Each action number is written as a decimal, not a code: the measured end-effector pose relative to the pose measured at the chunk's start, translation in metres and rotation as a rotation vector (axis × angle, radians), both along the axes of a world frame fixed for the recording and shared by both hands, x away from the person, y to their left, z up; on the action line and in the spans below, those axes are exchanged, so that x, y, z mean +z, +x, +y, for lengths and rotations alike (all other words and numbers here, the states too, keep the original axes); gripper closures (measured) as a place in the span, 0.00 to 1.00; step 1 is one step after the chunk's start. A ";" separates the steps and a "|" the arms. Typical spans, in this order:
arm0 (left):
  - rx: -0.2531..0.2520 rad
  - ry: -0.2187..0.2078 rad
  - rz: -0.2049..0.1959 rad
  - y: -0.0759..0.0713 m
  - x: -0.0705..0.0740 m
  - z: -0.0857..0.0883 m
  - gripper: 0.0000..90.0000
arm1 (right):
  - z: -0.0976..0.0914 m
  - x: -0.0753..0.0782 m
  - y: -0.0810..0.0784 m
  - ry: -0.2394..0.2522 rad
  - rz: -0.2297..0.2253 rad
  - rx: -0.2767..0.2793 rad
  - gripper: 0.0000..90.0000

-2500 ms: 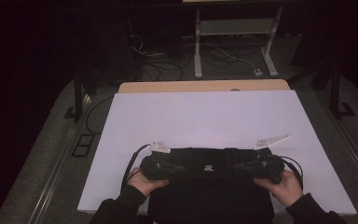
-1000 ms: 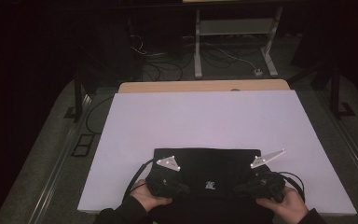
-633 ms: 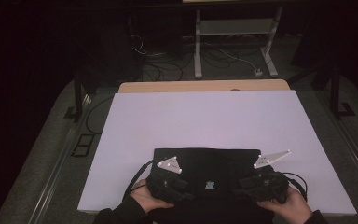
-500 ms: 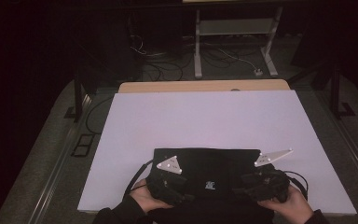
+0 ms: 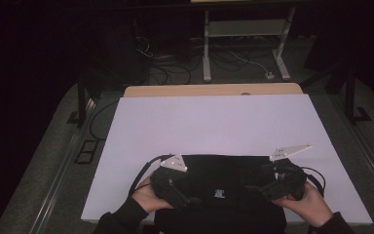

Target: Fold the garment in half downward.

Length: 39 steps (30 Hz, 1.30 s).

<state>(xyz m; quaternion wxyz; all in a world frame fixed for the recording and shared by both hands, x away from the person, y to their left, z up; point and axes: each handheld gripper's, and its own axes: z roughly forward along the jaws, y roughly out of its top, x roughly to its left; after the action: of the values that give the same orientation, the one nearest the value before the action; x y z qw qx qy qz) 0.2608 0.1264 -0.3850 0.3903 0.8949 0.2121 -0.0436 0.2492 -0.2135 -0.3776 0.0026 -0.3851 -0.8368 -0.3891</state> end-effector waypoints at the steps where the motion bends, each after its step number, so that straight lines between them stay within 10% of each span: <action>1: -0.001 0.001 -0.009 0.001 0.002 0.002 0.00 | -0.001 0.002 0.002 0.001 -0.009 0.011 0.00; 19: 0.024 -0.008 -0.061 0.016 0.022 0.023 0.00 | -0.011 0.039 0.019 -0.034 -0.084 0.050 0.00; 39: 0.056 -0.003 -0.060 0.044 0.032 0.033 0.00 | -0.023 0.041 0.046 -0.052 -0.093 0.033 0.00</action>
<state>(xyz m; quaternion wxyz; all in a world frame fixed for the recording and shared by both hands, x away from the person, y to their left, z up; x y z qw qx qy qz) 0.3052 0.1596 -0.3533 0.3989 0.8889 0.2253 -0.0059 0.2950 -0.2370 -0.3365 -0.0399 -0.3526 -0.8521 -0.3847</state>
